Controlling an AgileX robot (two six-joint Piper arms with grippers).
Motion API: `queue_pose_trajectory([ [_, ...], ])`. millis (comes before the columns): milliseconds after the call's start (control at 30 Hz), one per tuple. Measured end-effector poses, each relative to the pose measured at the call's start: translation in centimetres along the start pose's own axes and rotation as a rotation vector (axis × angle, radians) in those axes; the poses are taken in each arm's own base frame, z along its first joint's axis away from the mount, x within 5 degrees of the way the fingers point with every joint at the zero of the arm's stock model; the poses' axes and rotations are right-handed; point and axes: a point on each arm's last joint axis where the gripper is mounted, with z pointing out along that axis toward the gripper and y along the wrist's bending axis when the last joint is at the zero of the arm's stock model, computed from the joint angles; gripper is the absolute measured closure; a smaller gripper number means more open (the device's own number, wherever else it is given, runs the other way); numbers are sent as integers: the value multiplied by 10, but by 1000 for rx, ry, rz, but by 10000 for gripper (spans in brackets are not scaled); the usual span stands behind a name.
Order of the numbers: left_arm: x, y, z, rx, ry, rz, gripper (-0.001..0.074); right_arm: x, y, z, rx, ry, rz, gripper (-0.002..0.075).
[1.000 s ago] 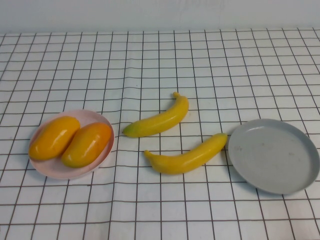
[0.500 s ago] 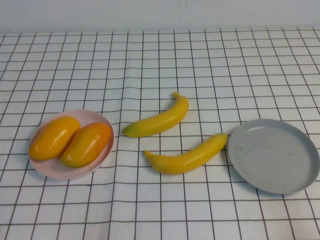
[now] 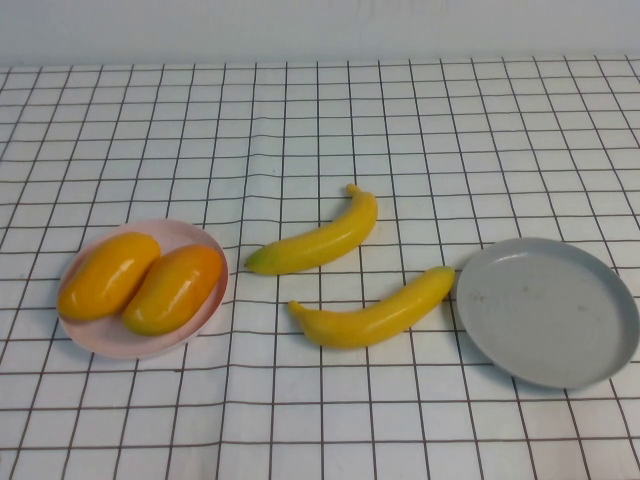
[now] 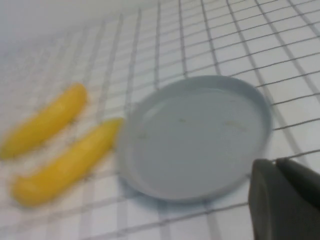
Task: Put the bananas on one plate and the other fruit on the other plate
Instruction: Put another type of fruit in the right plate
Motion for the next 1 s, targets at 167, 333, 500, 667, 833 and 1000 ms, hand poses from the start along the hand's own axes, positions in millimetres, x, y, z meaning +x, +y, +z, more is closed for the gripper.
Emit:
queue_pose_trajectory([
  [167, 0, 0, 0, 0, 0, 0, 737, -10, 15, -2, -198, -43, 751, 741],
  [333, 0, 0, 0, 0, 0, 0, 736, -16, 14, -3, -209, -119, 689, 741],
  [500, 0, 0, 0, 0, 0, 0, 737, -19, 14, -3, -231, -134, 769, 741],
  [667, 0, 0, 0, 0, 0, 0, 737, -21, 12, -3, -213, -168, 734, 741],
  [833, 0, 0, 0, -1, 0, 2, 737, -21, 20, -5, -241, -118, 571, 741],
  [1000, 0, 0, 0, -1, 0, 2, 737, -65, 51, -10, -247, 26, 154, 741],
])
